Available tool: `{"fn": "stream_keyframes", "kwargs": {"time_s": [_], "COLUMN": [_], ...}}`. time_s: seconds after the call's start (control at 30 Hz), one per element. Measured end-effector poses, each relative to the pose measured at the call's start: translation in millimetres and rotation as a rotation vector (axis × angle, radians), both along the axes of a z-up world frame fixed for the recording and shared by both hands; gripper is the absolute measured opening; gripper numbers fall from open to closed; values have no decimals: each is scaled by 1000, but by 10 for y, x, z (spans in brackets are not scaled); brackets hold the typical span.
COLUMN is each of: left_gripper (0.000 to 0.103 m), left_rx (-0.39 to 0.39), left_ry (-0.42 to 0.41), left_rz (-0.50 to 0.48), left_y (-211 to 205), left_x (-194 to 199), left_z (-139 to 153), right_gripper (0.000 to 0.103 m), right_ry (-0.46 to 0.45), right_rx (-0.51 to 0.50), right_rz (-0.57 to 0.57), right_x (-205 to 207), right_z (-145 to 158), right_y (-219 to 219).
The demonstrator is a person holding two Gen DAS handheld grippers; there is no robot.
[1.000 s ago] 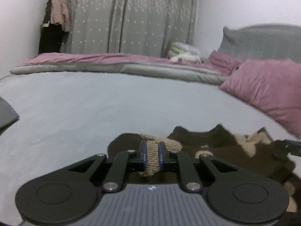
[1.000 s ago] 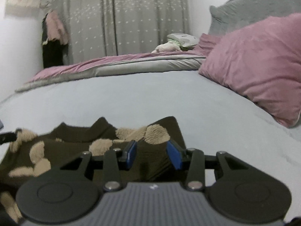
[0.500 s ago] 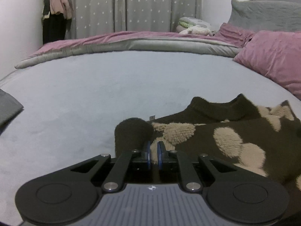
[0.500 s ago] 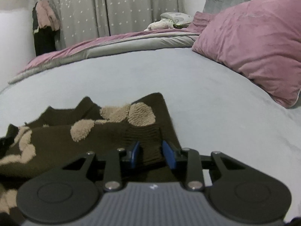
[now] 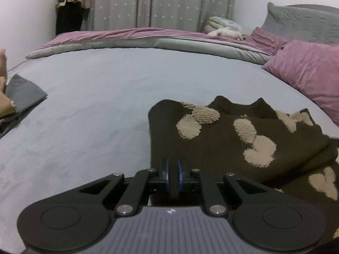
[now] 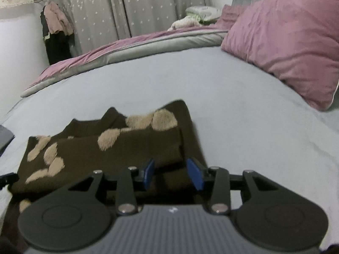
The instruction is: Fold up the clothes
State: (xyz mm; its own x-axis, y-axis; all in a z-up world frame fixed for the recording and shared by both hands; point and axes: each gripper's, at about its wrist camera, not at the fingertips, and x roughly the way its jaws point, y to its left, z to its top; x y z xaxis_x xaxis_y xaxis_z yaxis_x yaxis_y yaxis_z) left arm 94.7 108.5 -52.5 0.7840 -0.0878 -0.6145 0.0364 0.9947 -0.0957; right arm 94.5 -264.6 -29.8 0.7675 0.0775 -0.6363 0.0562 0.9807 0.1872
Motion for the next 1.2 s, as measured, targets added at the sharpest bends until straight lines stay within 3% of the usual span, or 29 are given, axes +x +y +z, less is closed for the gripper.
{"fn": "stream_keyframes", "kwargs": {"time_s": [0.2, 0.47, 0.7, 1.03, 1.2], "left_gripper": [13, 15, 21, 21, 21], "left_rx": [-51, -129, -200, -312, -456], "left_ry": [50, 158, 185, 222, 262], "left_rz": [12, 76, 110, 97, 79], "left_y": [67, 183, 222, 292, 452], "left_x": [-246, -706, -1161, -1656, -1826], "left_z": [94, -102, -218, -254, -320], "right_gripper": [53, 59, 59, 59, 53], "right_ry": [79, 201, 244, 265, 279], "right_rx": [114, 138, 192, 491, 678], "right_rz": [37, 89, 137, 87, 60], "right_x": [-234, -633, -895, -1247, -1598], "right_z": [-16, -169, -251, -432, -565], "right_y": [-205, -290, -382, -791, -1007]}}
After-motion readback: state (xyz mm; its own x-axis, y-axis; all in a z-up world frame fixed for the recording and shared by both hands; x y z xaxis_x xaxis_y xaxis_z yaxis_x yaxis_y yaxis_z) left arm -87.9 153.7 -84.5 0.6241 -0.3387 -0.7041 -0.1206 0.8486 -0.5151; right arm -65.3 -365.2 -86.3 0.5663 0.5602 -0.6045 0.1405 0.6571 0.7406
